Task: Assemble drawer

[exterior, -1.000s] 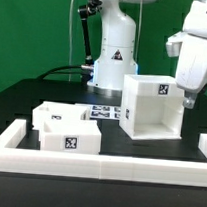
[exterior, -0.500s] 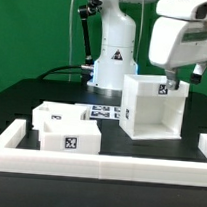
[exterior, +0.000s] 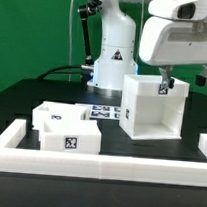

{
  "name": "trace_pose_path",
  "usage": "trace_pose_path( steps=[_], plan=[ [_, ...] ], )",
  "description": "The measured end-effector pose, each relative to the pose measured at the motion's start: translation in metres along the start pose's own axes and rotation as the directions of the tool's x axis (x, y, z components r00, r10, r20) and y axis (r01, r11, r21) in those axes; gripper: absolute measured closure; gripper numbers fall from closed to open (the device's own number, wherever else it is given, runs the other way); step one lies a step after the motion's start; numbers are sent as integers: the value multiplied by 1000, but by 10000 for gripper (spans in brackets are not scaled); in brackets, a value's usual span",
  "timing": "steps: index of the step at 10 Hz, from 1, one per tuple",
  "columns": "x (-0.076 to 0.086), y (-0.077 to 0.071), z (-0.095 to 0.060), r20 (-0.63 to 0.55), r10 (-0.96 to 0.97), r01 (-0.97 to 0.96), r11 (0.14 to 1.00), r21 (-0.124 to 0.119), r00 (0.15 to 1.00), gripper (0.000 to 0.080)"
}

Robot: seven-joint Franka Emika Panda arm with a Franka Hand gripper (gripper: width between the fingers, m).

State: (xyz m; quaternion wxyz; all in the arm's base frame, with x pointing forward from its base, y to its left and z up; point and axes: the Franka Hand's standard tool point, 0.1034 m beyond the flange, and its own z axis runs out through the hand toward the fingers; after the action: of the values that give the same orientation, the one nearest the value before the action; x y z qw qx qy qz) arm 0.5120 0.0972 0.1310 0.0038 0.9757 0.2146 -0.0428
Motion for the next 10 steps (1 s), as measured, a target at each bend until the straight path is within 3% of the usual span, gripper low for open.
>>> trace_pose_path(
  steps=[4,7,10],
  plan=[
    [-45,-25,-2,-2,-7,7,1000,-14,1000,150],
    [-67,-40,22,4,24,-24,1000,-8,1000,150],
    [-72,-41,40,16,41,-42,999,13,999,150]
  ],
)
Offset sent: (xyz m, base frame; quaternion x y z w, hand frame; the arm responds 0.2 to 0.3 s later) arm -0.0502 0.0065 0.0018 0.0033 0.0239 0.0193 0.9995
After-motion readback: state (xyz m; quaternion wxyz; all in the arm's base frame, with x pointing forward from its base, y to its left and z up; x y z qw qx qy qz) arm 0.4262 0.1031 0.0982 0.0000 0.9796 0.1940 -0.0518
